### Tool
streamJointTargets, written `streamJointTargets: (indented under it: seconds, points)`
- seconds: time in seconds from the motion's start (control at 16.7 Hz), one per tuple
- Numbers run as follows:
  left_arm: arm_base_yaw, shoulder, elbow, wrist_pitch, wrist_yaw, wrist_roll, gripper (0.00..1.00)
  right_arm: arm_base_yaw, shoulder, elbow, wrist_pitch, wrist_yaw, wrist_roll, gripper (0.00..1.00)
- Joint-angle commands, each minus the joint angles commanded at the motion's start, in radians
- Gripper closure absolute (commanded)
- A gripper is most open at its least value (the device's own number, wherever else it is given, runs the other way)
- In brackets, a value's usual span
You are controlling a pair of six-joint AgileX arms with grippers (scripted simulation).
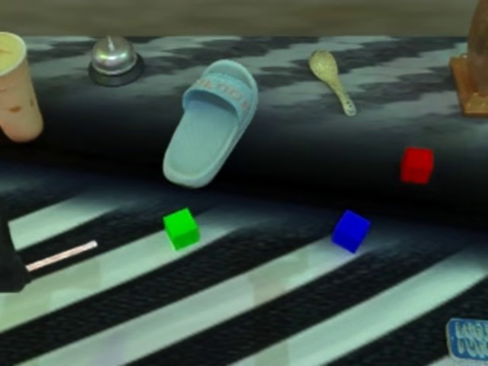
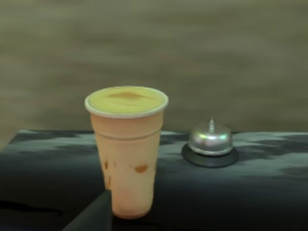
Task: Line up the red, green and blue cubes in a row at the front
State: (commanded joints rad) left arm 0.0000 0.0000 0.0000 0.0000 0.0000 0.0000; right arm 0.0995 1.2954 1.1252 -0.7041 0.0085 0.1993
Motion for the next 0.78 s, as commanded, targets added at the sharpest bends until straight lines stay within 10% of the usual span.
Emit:
streamJointTargets:
  seconds: [0.78]
  points:
    - [0.000, 0.000, 0.000, 0.000, 0.000, 0.000, 0.00, 0.083, 1.037, 0.901, -0.546, -0.002, 0.159, 0.00]
